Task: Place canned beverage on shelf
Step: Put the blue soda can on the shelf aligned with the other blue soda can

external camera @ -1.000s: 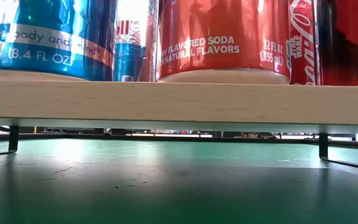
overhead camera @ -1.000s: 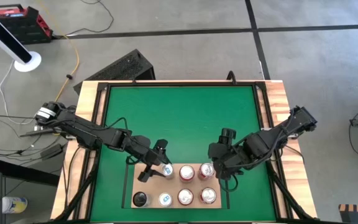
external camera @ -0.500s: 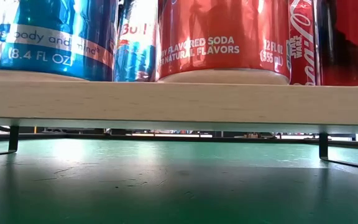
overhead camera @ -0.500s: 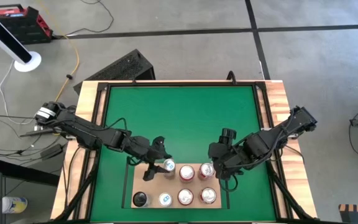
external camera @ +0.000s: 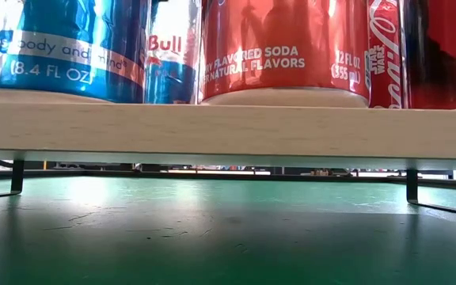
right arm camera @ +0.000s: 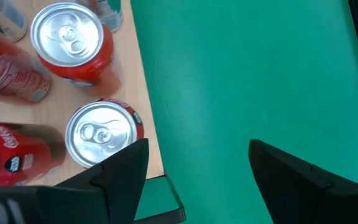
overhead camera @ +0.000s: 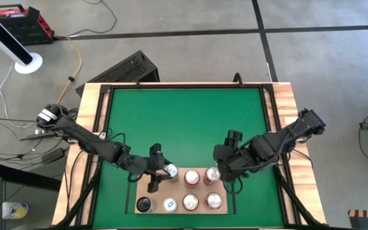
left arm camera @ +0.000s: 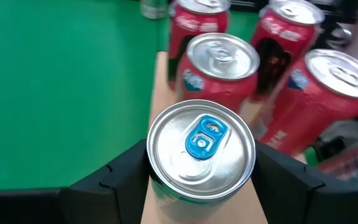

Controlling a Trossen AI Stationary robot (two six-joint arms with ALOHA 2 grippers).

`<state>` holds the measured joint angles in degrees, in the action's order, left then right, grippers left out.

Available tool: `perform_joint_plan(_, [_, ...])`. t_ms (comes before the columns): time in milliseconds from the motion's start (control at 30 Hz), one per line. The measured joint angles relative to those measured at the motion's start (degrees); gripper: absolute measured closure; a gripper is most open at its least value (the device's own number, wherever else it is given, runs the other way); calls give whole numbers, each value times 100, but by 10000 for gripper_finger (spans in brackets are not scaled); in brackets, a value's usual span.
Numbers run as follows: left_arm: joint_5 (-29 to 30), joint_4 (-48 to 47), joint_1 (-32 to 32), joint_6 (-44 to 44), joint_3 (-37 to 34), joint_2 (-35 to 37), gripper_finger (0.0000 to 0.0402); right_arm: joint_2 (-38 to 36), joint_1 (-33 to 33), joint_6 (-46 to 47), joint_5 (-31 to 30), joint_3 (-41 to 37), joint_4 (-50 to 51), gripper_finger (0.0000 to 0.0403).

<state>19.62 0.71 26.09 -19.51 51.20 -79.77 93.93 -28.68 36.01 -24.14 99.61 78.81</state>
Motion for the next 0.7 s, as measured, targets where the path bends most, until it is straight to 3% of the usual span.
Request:
perform_joint_plan(333, [910, -80, 372, -477, 29, -11, 179, 0, 159, -50, 0, 0, 0, 101])
perform_joint_plan(700, [977, -50, 395, -655, 74, -11, 179, 0, 223, -219, 2, 0, 2, 101])
